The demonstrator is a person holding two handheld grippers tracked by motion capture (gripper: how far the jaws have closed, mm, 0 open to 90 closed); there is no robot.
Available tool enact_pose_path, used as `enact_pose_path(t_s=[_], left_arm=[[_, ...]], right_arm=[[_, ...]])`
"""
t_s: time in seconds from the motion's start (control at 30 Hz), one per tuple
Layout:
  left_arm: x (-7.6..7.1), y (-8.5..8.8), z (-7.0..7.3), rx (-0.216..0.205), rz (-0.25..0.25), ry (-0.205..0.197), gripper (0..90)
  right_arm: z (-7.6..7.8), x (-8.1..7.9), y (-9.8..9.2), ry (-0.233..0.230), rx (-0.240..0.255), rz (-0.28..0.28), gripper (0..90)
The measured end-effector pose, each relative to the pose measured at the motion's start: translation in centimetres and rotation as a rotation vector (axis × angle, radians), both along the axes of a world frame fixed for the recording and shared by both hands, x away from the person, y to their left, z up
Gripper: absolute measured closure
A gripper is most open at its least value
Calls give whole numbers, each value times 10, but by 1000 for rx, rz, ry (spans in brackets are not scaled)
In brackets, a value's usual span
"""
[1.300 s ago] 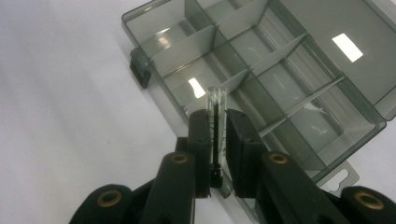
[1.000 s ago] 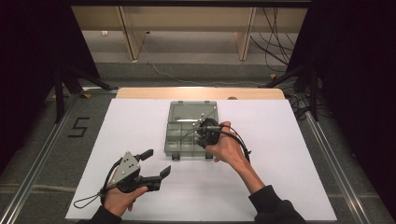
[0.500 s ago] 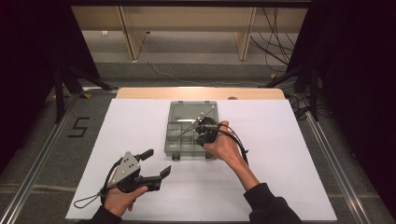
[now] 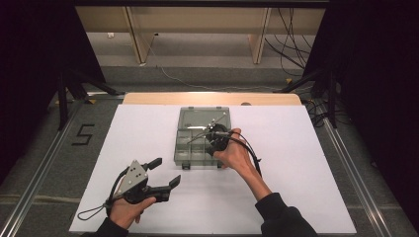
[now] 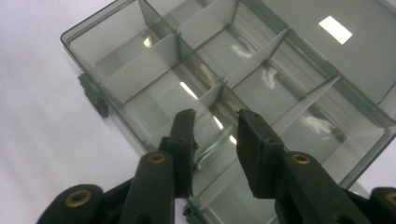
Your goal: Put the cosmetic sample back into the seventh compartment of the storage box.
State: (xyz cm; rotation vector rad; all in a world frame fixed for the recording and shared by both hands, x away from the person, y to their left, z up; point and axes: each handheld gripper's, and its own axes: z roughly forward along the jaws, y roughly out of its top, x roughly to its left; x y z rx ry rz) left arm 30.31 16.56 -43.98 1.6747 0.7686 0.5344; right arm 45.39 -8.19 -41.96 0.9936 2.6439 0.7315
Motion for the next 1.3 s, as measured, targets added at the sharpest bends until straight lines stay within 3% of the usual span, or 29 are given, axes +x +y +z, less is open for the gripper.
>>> enact_pose_path(t_s=[0.07,0.2,0.4,0.47,0.57,0.67,0.87,1.0,1.17,1.3], left_arm=[[1,0,0,5,-3,-12,159],[0,0,0,0,-1,-4,159],[0,-1,0,1,-1,-7,159],[1,-1,0,3,-6,-10,159],[0,-1,0,4,-5,-11,159],[0,0,1,-4,-5,-10,158],[0,0,0,-2,-7,-14,158],[0,-1,1,-2,-8,-12,158],[-1,0,1,-7,-8,-11,158],[0,-1,1,-7,-13,-15,157]], right_arm=[[2,-1,-1,-27,8,12,564],[8,-6,-5,-69,24,43,496],[14,-21,-15,-103,122,85,401],[16,-25,-18,-156,145,102,395],[22,-31,-24,-156,179,112,384],[25,-34,-27,-203,197,108,379],[30,-42,-32,-232,247,118,354],[34,-46,-37,-247,266,141,340],[38,-50,-46,-316,269,145,330],[40,-52,-50,-321,286,135,325]])
